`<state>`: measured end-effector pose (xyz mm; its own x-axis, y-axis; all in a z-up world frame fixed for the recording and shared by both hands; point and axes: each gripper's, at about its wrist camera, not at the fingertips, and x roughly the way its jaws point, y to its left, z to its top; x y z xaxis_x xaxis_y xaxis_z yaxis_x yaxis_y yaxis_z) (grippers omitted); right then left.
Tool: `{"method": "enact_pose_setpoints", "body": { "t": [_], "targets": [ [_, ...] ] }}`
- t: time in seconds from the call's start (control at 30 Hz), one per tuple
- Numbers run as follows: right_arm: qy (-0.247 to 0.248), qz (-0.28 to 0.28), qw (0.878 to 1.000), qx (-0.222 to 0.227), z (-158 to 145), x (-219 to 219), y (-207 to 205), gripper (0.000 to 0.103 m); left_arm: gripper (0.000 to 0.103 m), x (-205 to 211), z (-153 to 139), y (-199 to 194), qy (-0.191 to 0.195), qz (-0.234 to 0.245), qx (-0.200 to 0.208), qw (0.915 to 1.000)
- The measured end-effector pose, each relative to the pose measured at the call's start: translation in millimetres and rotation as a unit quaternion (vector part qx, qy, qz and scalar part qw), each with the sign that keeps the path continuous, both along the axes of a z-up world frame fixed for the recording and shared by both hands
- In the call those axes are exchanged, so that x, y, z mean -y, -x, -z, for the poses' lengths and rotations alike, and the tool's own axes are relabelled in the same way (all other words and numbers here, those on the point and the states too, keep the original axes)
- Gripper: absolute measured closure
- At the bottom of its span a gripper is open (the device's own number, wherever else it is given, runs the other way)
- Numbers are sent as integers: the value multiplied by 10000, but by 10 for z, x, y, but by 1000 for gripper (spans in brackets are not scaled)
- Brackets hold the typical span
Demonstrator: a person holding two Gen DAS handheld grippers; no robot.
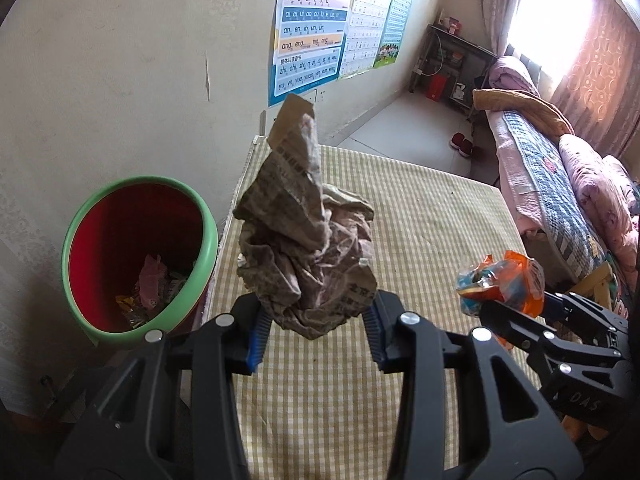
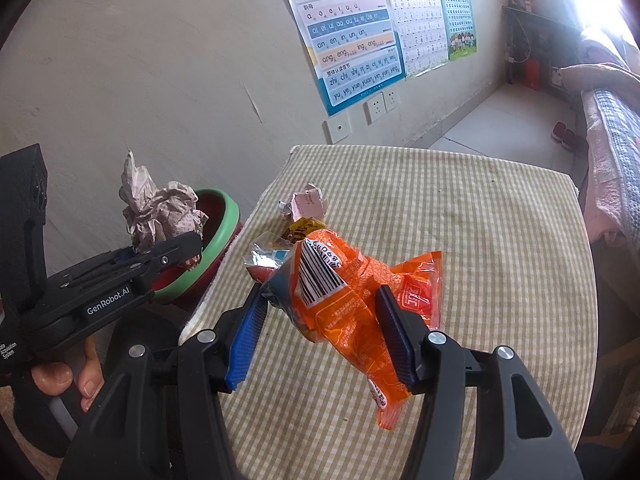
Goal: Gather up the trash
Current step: 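Lift and carry the orange bag and brown paper over the bin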
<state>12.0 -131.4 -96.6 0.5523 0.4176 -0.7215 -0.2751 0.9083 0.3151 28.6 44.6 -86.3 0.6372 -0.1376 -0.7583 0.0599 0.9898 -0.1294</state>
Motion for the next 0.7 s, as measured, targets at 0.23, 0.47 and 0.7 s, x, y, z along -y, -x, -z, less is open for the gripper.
{"method": "enact_pose_setpoints", "body": {
  "t": [0.23, 0.47, 0.7],
  "targets": [
    [1, -160, 9998, 68, -62, -148, -40, 48, 65, -101, 9, -8, 2, -114, -2, 9999],
    [10, -384, 9992, 69, -89, -326, -73, 48, 65, -226, 14, -11, 10, -275, 1, 9996],
    [6, -536, 9986, 4, -75, -519, -152, 48, 64, -406, 37, -9, -12, -524, -10, 9986]
  ]
}}
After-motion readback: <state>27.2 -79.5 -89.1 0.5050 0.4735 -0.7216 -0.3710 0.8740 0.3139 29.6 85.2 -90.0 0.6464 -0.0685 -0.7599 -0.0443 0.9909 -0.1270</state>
